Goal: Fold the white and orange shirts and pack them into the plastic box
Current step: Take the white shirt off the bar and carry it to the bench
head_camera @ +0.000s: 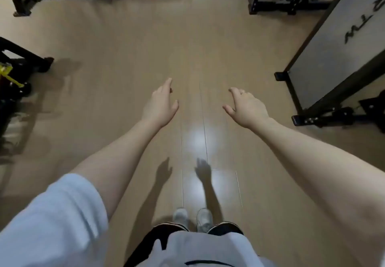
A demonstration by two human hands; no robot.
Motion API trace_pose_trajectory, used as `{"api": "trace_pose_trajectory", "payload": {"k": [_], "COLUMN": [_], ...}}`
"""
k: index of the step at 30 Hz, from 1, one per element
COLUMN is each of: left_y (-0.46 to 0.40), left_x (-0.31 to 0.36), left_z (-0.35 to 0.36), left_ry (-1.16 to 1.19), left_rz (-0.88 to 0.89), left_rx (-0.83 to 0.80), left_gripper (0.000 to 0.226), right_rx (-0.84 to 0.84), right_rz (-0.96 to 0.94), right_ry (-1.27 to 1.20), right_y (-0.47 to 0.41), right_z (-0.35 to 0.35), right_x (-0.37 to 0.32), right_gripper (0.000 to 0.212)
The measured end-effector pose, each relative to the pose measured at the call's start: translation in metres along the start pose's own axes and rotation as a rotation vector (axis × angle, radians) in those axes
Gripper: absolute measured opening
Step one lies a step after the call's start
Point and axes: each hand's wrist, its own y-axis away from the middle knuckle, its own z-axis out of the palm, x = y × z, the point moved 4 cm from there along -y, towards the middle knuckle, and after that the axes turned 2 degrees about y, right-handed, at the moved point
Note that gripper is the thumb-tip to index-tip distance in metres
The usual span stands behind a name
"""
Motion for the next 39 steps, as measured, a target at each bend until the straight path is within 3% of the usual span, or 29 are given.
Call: {"api": "trace_pose_trajectory", "payload": {"k": [6,16,28,39], "left_y": [-0.002,-0.147,-0.470,-0.768], "left_x": [-0.016,-0.004,0.014,0.076], "left_z": [0.037,0.013,-0.023,0.004], "left_ry": [0.099,0.083,0.043,-0.072], "left_rz": [-0.087,0.007,0.140,0.290], "left_rx": [-0.014,0.043,-0.099,-0.146], "left_gripper": [0.061,0.060,0.059,0.058], "right_rx": [-0.136,-0.019,-0.021,0.019], "right_rz": [0.012,-0.050,0.060,0.209], "right_ry": [0.007,-0.005,-0.053,-0.274], "right_y": [-0.010,-0.158,-0.451,-0.705], "right_z": [0.034,-0.024,-0.101,-0.156], "right_x": [0.016,0.022,0.056,0.189], "right_gripper": [0.051,0.049,0.045,0.046]}}
